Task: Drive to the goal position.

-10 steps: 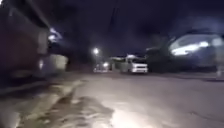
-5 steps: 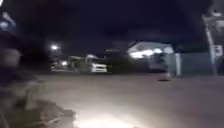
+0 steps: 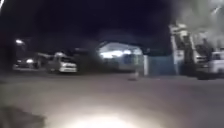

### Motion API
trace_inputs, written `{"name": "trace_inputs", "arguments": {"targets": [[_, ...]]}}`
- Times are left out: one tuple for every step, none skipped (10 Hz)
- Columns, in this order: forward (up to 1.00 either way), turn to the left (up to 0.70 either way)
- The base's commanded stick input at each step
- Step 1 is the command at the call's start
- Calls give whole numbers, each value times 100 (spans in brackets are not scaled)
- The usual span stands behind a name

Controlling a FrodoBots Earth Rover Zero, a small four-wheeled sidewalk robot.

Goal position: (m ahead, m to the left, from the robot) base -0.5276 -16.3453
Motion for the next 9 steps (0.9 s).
{"name": "trace_inputs", "arguments": {"targets": [[4, -50], [4, -50], [4, -50], [4, -50], [4, -50], [4, -50], [4, -40], [4, -23], [4, -6]]}}
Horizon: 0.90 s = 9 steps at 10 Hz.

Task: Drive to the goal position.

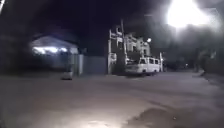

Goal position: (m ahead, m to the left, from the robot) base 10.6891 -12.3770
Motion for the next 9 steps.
{"name": "trace_inputs", "arguments": {"targets": [[4, -50], [4, -50], [4, -50], [4, -50], [4, -50], [4, -50], [4, -50], [4, -50], [4, -50]]}}
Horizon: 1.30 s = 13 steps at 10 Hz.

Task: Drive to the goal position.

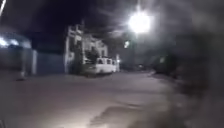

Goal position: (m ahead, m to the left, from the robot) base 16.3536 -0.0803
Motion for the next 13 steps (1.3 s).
{"name": "trace_inputs", "arguments": {"targets": [[4, -50], [4, -50], [4, -50], [4, -50], [4, -50], [4, -50], [4, -50], [4, -50], [4, -50], [4, -50], [4, -50], [4, -50], [4, -50]]}}
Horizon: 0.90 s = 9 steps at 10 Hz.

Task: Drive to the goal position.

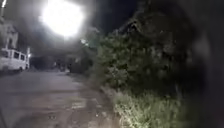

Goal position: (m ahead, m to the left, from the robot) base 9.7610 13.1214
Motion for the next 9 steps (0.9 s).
{"name": "trace_inputs", "arguments": {"targets": [[4, -50], [4, -50], [4, -50], [4, -50], [4, -50], [4, -50], [4, -50], [4, 0], [4, 0]]}}
